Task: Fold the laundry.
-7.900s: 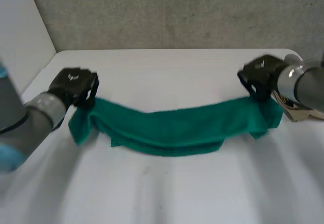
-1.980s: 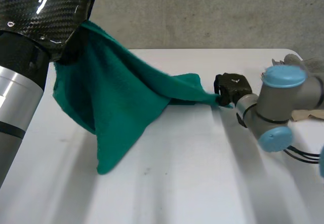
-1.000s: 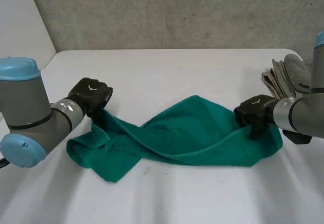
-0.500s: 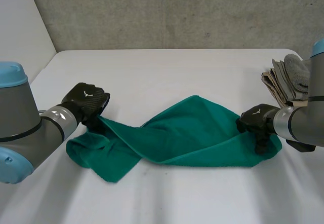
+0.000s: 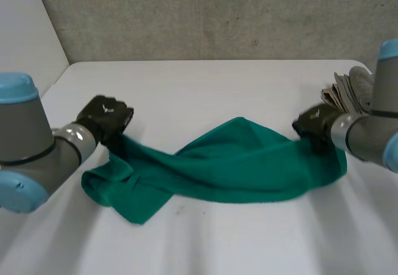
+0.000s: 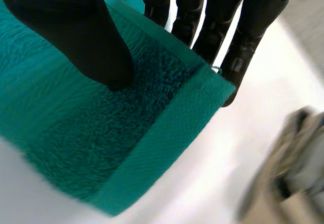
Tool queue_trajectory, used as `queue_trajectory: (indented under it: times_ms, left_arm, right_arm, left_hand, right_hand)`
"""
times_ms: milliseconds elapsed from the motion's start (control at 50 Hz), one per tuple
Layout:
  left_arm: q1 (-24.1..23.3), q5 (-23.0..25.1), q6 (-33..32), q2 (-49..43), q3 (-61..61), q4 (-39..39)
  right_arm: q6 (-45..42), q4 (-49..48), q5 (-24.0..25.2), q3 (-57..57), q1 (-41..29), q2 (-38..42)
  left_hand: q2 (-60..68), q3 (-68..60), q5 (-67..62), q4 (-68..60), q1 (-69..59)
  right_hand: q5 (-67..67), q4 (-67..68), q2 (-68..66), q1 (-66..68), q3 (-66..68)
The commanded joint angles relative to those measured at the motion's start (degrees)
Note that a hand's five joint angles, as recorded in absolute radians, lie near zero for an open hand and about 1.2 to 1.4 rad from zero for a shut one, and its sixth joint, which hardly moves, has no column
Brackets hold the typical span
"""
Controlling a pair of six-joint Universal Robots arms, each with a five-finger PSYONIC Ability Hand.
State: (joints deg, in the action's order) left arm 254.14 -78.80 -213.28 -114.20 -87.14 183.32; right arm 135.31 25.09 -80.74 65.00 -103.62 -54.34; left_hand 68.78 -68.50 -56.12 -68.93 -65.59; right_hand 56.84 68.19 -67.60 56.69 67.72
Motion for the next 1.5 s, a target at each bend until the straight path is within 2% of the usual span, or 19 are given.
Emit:
queue_trajectory:
  times_ms: [20, 100, 120, 200, 260, 380, 560, 660, 760, 860, 980, 1000, 1020, 1080, 1100, 1220, 1280, 1440, 1500]
  left_arm:
    - [0.9, -2.3, -0.6, -5.7, 17.9, 7.1]
    - [0.4, -5.0, 0.3, -5.7, 26.6, 16.2]
    - [0.4, -5.8, 1.4, -5.2, 28.4, 20.8]
    - [0.1, -7.1, 5.3, -2.0, 30.1, 32.3]
    - [0.2, -7.3, 7.2, 1.8, 29.5, 36.0]
    - [0.8, -7.2, 9.4, 5.6, 23.9, 33.9]
    - [0.9, -6.7, 9.2, 4.6, 8.7, 30.6]
    - [1.0, -5.9, 8.9, 1.1, 0.7, 30.8]
    - [1.3, -5.2, 8.9, -3.3, -3.6, 30.5]
    - [2.2, -5.1, 8.3, -5.9, -8.4, 30.7]
    - [2.7, -4.9, 3.8, -5.9, -12.3, 31.1]
    - [2.9, -4.9, 2.9, -5.9, -12.5, 31.2]
    - [3.3, -4.9, 1.1, -6.0, -12.8, 31.2]
    - [4.0, -4.9, -0.9, -6.3, -13.0, 31.2]
    - [4.3, -4.9, -2.1, -6.4, -13.0, 31.1]
    - [4.6, -5.1, -3.8, -7.4, -12.8, 30.5]
    - [4.8, -5.8, -3.8, -7.4, -13.1, 30.3]
    - [6.9, -7.1, -4.1, -7.1, -14.4, 30.4]
    - [8.0, -6.7, -4.1, -7.4, -14.4, 30.3]
  right_arm:
    - [3.5, -13.3, -1.9, -18.4, -2.3, 2.4]
    - [9.5, -24.1, -2.4, -25.9, -2.4, 1.5]
    - [10.8, -26.5, -2.1, -26.6, -2.5, 1.1]
    - [16.5, -37.7, -2.2, -27.1, -2.1, -3.7]
    - [19.5, -42.0, -2.4, -26.2, -2.2, -6.9]
    - [20.5, -41.3, -0.6, -22.7, -2.4, -7.9]
    - [19.9, -41.2, 2.5, -6.9, -1.8, -9.0]
    - [19.6, -39.9, 5.0, 4.7, -1.5, -9.0]
    - [17.7, -38.9, 10.2, 17.6, 0.0, -9.0]
    - [15.8, -38.4, 12.3, 25.4, 1.3, -9.2]
    - [11.0, -30.7, 12.0, 29.9, 2.0, -11.7]
    - [10.5, -29.9, 12.0, 30.4, 2.5, -12.0]
    - [10.1, -29.1, 11.9, 30.7, 3.0, -12.3]
    - [8.9, -28.1, 11.8, 31.8, 4.8, -13.0]
    - [8.7, -28.2, 11.8, 32.0, 5.0, -13.1]
    - [8.7, -29.1, 11.7, 33.2, 5.4, -13.0]
    - [8.7, -30.1, 11.7, 33.7, 5.5, -13.0]
    - [8.7, -31.4, 11.7, 34.5, 6.3, -13.1]
    - [8.7, -31.4, 11.7, 34.6, 6.2, -13.1]
  left_hand:
    - [11.2, -11.5, -13.9, -11.1, -14.4]
    - [11.2, -11.5, -13.9, -11.1, -14.4]
    - [11.2, -11.5, -13.9, -11.1, -14.4]
    - [11.2, -11.5, -13.9, -11.1, -14.4]
    - [11.2, -11.5, -13.9, -11.1, -14.4]
    - [11.2, -11.5, -13.9, -11.1, -14.4]
    - [11.2, -11.5, -13.9, -11.1, -14.4]
    - [11.2, -11.5, -13.9, -11.1, -14.4]
    - [11.2, -11.5, -13.9, -11.1, -14.4]
    - [11.2, -11.5, -13.9, -11.1, -14.4]
    - [11.2, -11.5, -13.9, -11.1, -14.4]
    - [8.1, -8.4, -10.7, -7.9, -11.3]
    - [-1.9, 1.7, -0.7, 2.1, -1.2]
    - [-17.8, 17.5, 15.1, 18.0, 14.6]
    - [-28.2, 27.9, 25.5, 28.3, 25.0]
    - [-32.8, 32.5, 30.2, 33.0, 29.6]
    - [-41.7, 41.4, 39.1, 41.9, 38.5]
    - [-41.4, 41.1, 38.8, 41.6, 38.2]
    - [-31.0, 30.7, 28.4, 31.2, 27.8]
  right_hand:
    - [13.2, 11.8, -12.4, 23.3, 12.3]
    - [13.2, 11.8, -12.4, 23.3, 12.3]
    - [13.2, 11.8, -12.4, 23.3, 12.3]
    - [13.2, 11.8, -12.4, 23.3, 12.3]
    - [13.2, 11.8, -12.4, 23.3, 12.3]
    - [13.2, 11.8, -12.4, 23.3, 12.3]
    - [13.2, 11.8, -12.4, 23.3, 12.3]
    - [13.2, 11.8, -12.4, 23.3, 12.3]
    - [13.2, 11.8, -12.4, 23.3, 12.3]
    - [13.2, 11.8, -12.4, 23.3, 12.3]
    - [13.2, 11.8, -12.4, 23.3, 12.3]
    - [13.2, 11.8, -12.4, 23.3, 12.3]
    - [13.2, 11.8, -12.4, 23.3, 12.3]
    - [13.2, 11.8, -12.4, 23.3, 12.3]
    - [13.2, 11.8, -12.4, 23.3, 12.3]
    - [13.2, 11.8, -12.4, 23.3, 12.3]
    - [13.2, 11.8, -12.4, 23.3, 12.3]
    - [13.2, 11.8, -12.4, 23.3, 12.3]
    - [13.2, 11.8, -12.4, 23.3, 12.3]
